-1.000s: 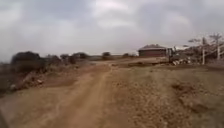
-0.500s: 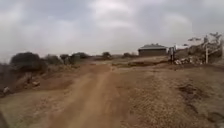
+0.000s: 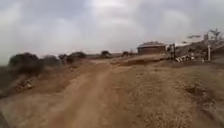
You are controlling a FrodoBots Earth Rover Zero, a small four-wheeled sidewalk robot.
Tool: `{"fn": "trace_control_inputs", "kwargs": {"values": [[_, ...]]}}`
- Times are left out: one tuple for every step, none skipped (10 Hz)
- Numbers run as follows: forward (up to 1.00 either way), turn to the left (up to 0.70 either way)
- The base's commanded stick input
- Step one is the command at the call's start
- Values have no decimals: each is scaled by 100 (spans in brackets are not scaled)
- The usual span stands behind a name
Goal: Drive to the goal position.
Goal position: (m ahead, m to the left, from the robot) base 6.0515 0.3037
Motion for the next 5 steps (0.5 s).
{"fn": "trace_control_inputs", "kwargs": {"values": [[50,0],[50,28],[50,48],[50,17],[50,0]]}}
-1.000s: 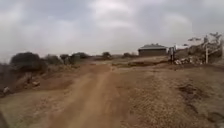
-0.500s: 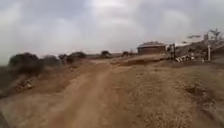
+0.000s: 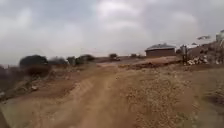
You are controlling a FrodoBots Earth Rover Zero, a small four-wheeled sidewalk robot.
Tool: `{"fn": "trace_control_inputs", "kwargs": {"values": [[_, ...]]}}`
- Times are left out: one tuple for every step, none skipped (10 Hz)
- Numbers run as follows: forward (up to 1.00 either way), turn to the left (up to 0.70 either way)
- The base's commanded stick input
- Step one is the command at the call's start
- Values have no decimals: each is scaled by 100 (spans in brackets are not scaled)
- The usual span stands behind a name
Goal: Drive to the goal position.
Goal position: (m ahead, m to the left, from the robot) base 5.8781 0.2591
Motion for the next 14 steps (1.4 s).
{"fn": "trace_control_inputs", "kwargs": {"values": [[50,0],[50,0],[50,0],[50,0],[50,0],[50,0],[50,0],[50,0],[50,1],[50,42],[50,48],[50,4],[50,0],[50,0]]}}
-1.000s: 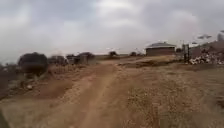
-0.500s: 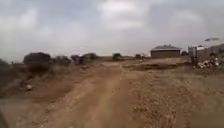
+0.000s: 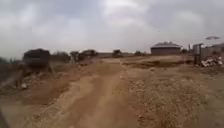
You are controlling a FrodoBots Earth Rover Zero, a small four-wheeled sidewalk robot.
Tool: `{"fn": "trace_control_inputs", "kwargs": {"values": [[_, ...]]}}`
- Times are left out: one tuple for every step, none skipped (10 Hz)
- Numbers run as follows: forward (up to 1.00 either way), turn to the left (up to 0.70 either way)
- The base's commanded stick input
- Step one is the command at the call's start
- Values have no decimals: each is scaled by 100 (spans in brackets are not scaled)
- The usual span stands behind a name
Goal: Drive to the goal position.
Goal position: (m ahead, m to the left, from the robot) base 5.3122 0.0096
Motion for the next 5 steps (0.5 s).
{"fn": "trace_control_inputs", "kwargs": {"values": [[50,0],[50,0],[50,0],[50,0],[50,2]]}}
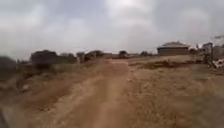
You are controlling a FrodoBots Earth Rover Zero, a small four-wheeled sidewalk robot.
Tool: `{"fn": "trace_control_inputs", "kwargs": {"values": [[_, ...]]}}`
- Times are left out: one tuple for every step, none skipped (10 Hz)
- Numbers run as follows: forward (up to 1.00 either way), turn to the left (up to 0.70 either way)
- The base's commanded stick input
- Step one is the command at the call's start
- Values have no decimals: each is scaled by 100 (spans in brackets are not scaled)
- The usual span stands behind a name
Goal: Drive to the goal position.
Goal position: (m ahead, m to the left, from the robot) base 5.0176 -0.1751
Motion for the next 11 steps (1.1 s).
{"fn": "trace_control_inputs", "kwargs": {"values": [[50,19],[50,49],[50,24],[50,0],[50,0],[50,0],[50,0],[50,0],[50,0],[50,0],[50,0]]}}
